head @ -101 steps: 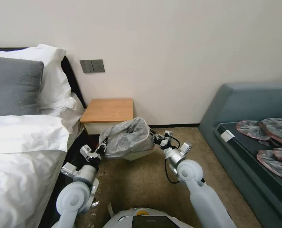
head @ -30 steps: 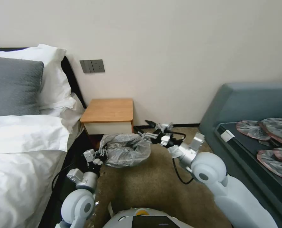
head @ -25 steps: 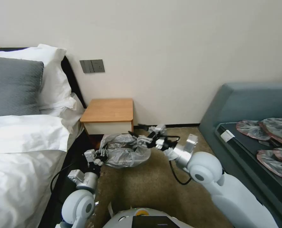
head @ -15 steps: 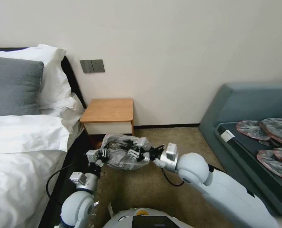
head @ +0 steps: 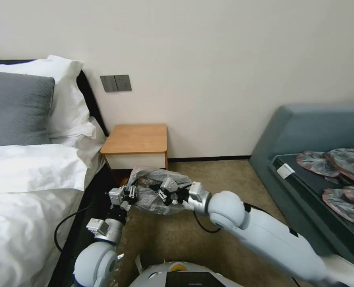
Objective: Pick up the garbage bag from the table and place it over the trash can.
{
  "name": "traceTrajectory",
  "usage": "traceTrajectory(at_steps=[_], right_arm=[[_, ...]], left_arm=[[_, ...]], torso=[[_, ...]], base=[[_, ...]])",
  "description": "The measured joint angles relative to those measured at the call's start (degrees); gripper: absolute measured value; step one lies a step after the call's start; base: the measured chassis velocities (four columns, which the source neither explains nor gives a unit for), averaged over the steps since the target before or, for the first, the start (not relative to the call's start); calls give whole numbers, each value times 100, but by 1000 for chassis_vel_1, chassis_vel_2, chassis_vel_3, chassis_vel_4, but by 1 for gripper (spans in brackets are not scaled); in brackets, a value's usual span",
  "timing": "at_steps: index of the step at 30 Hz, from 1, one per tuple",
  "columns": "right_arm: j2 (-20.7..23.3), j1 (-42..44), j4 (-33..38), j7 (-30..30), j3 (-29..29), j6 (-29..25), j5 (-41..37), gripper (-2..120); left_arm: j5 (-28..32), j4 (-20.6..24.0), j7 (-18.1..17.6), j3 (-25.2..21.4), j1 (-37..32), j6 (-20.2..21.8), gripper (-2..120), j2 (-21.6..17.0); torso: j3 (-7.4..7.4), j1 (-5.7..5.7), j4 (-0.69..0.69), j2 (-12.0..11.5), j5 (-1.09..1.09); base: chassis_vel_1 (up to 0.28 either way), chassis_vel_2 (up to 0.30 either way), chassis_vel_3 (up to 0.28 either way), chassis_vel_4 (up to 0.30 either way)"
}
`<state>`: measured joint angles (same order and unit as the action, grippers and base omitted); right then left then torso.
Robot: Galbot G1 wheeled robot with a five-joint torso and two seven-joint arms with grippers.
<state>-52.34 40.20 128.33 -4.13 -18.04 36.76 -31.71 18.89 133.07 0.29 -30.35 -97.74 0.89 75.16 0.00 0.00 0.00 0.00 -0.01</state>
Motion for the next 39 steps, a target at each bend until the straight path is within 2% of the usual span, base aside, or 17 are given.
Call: traceTrajectory(at_steps=[9,13,22,31,39], right_arm=[[-304,-327,-338,373,-418,340,67,0],[-399,-510,-436,603,-798,503,280,0],[-387,-725,-617,675,-1210,526,827,0],[-399,-901,-834,756,-1447,526,1184,0],[-440,-898,-983,924,-1547,526,1360,0]], left_arm=[[-27,183,162,-11,-91,-42,8,-35],[-40,290,200,-30,-100,-24,8,-89],[-286,378,344,-60,-137,-6,8,-147],[-705,397,541,-87,-201,-181,8,-104],[-800,399,598,-39,-240,-251,8,-55]], torso=[[0,0,0,0,0],[0,0,0,0,0],[0,0,0,0,0],[0,0,0,0,1],[0,0,0,0,0]], base=[[0,0,0,0],[0,0,0,0],[0,0,0,0],[0,0,0,0],[0,0,0,0]])
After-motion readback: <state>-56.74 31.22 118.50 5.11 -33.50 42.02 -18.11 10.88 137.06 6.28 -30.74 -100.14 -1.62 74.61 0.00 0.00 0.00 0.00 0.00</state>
